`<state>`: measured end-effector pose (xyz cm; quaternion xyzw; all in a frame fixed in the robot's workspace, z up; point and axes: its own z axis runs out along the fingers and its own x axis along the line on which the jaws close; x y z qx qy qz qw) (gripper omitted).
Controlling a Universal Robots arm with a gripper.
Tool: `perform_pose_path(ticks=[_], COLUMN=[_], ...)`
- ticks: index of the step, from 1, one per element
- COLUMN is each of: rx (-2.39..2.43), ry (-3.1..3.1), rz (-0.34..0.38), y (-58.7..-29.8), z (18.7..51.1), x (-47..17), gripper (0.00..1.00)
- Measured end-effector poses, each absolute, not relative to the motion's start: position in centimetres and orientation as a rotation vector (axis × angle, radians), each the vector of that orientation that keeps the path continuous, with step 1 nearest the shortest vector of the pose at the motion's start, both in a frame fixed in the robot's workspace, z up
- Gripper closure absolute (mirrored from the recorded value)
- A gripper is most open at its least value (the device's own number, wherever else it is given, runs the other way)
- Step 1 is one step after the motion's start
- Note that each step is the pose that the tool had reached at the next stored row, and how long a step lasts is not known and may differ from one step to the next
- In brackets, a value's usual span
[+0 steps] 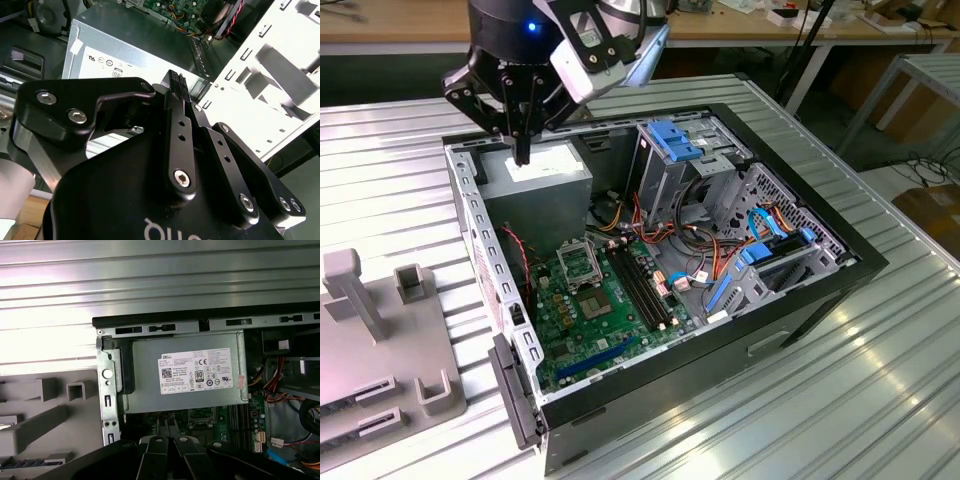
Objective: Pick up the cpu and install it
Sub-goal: 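Reach for the cpu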
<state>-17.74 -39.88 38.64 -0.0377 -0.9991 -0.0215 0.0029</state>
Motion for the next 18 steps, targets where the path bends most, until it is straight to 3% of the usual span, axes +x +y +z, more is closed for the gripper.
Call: perform_pose_path(ticks=[18], rx=[-0.118], ry=[-3.124], rz=[-0.067], y=[-39.9], z=[38.5], x=[-19.1], gripper=[0.89])
